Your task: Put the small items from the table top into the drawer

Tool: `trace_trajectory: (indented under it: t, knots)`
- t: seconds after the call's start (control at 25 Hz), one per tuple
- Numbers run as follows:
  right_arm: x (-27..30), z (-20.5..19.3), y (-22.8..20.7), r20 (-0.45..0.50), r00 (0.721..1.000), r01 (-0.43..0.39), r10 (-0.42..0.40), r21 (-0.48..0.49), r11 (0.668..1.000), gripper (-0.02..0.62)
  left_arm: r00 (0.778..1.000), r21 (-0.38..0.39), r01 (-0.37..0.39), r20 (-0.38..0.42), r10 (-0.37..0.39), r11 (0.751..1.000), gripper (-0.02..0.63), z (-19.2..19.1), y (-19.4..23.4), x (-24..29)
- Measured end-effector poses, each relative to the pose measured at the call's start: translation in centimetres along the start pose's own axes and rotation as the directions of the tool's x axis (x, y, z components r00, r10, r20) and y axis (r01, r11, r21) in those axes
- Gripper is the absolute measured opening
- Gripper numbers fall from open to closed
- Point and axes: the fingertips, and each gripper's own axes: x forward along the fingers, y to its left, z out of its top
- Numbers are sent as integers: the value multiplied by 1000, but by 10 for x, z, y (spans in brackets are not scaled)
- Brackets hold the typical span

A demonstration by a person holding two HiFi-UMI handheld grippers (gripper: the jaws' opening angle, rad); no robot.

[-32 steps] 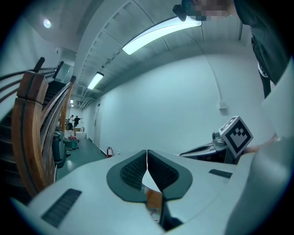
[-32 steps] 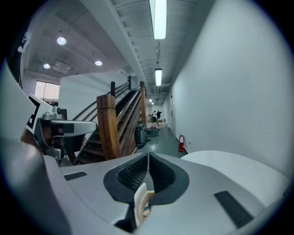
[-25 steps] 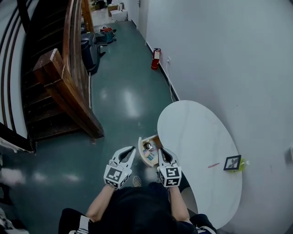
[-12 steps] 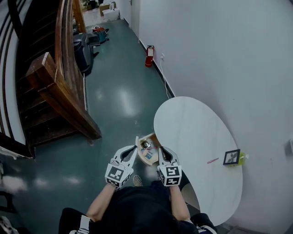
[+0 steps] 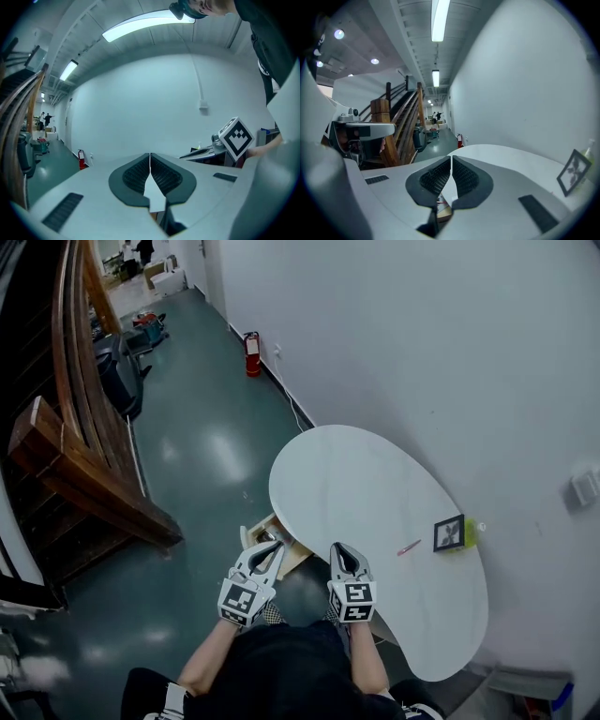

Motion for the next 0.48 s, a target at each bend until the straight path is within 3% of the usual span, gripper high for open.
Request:
trace_trajectory:
  t: [0.48]
  knots:
    - [-73, -33, -172, -52, 963, 268, -264, 112, 957, 37, 972, 10, 232, -48, -232, 973, 21, 4, -115, 125]
